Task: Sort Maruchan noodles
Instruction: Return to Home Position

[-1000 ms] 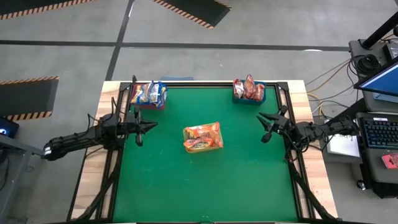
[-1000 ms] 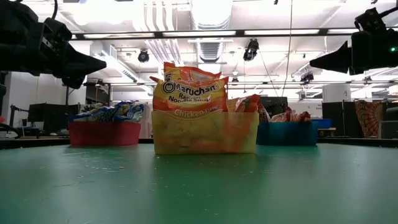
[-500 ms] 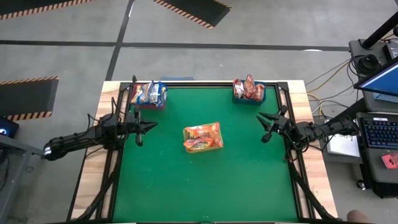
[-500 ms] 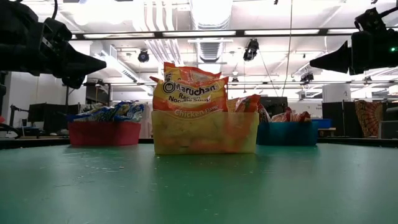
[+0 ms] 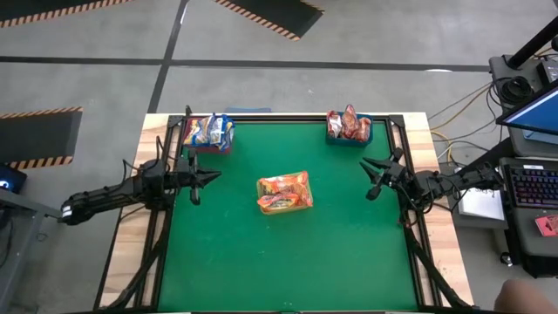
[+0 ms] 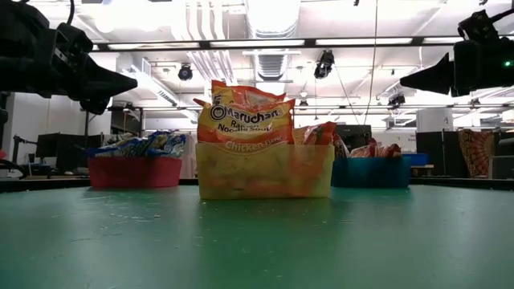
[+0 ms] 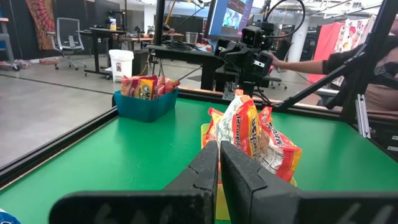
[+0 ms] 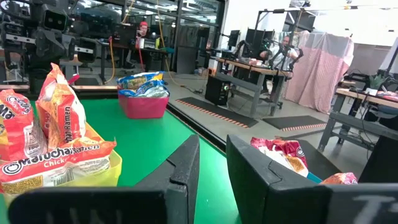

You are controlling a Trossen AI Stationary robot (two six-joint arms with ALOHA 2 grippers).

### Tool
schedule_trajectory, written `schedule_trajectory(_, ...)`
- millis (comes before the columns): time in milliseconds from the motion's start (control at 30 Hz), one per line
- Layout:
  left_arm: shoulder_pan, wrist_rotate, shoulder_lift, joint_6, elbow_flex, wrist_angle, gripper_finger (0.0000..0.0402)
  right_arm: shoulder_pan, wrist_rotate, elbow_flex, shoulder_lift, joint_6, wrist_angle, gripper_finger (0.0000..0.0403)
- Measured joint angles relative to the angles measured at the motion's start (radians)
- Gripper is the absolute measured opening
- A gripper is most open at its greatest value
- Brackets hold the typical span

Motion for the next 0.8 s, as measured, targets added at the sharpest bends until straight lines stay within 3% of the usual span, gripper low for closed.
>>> schedule_trajectory(800,0.0,0.0,0.0,0.0,0.0,0.0,0.0002,0.0,0.0,0.0,0.0,0.0,0.0,0.0089)
